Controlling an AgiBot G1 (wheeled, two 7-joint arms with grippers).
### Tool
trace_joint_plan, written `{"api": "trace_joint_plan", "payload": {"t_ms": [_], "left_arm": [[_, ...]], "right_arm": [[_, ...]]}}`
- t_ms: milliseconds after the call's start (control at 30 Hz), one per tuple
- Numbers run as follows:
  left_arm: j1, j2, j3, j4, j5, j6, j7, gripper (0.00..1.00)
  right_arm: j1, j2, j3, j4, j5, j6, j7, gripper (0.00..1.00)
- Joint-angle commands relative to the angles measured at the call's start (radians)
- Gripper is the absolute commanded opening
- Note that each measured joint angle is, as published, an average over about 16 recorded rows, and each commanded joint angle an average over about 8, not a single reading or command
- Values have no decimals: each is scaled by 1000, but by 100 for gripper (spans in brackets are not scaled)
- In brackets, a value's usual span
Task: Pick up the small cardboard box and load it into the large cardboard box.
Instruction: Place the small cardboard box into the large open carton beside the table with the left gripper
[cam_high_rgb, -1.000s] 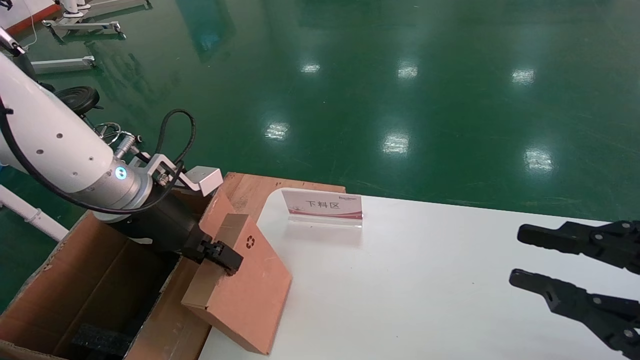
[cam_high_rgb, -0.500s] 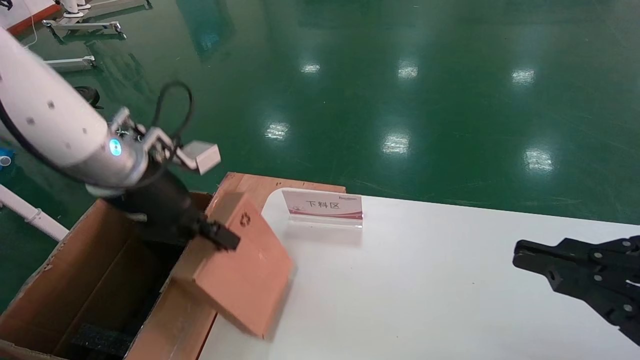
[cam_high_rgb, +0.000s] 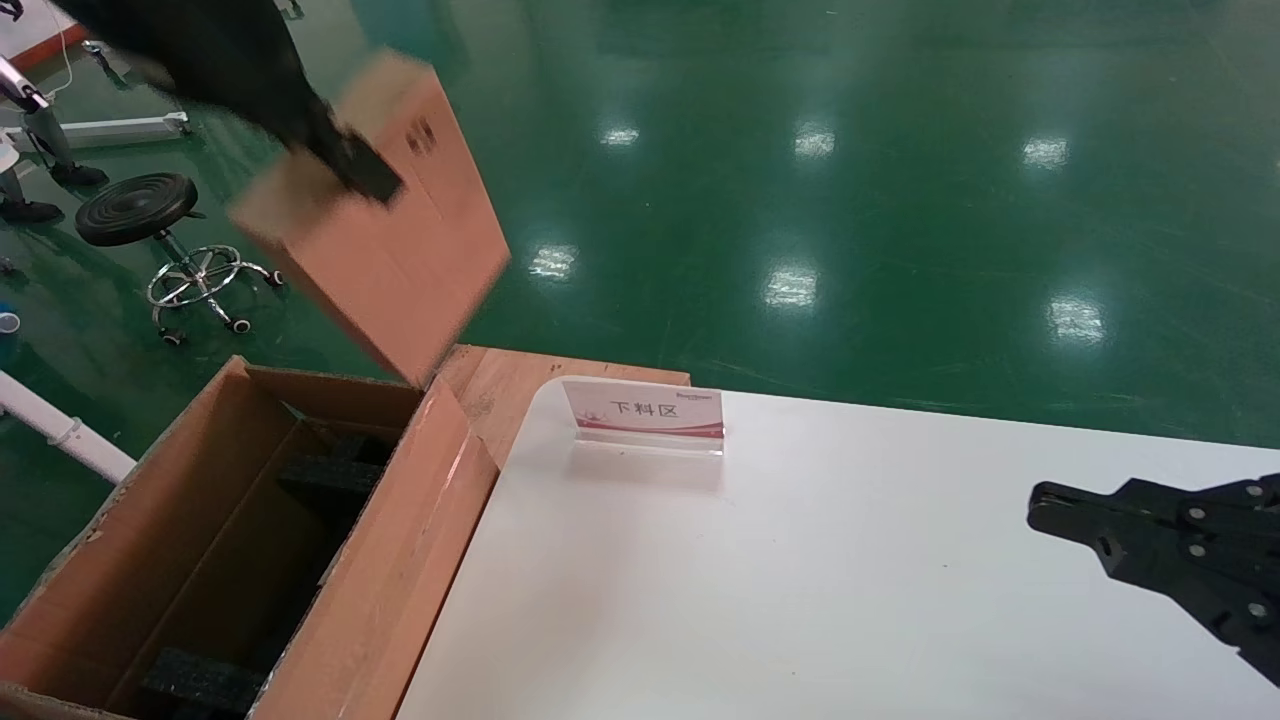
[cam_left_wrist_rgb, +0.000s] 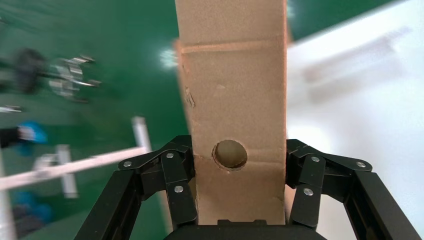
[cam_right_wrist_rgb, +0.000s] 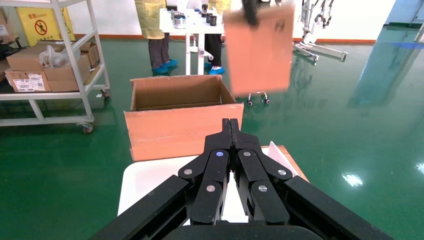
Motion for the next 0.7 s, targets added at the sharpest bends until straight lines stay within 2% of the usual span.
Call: {"api": "trace_joint_plan", "payload": {"t_ms": [33, 300, 467, 633, 667, 700], "left_arm": [[-49, 42, 14, 47, 22, 14, 44, 0], [-198, 118, 205, 128, -75, 22, 102, 0], [-263, 124, 373, 108, -192, 35, 67, 0], [-344, 102, 543, 22, -324, 65, -3, 0], [-358, 94, 571, 0, -347, 69, -19, 0], [-371, 85, 597, -22, -368, 72, -34, 0]], "right_arm": [[0, 0, 0, 0, 0, 0, 0, 0], [0, 0, -1, 0, 0, 0, 0, 0], [0, 0, -1, 0, 1, 0, 0, 0], [0, 0, -1, 0, 1, 1, -1, 1], [0, 1, -1, 0, 1, 1, -1, 8], [0, 1, -1, 0, 1, 1, -1, 20]]}}
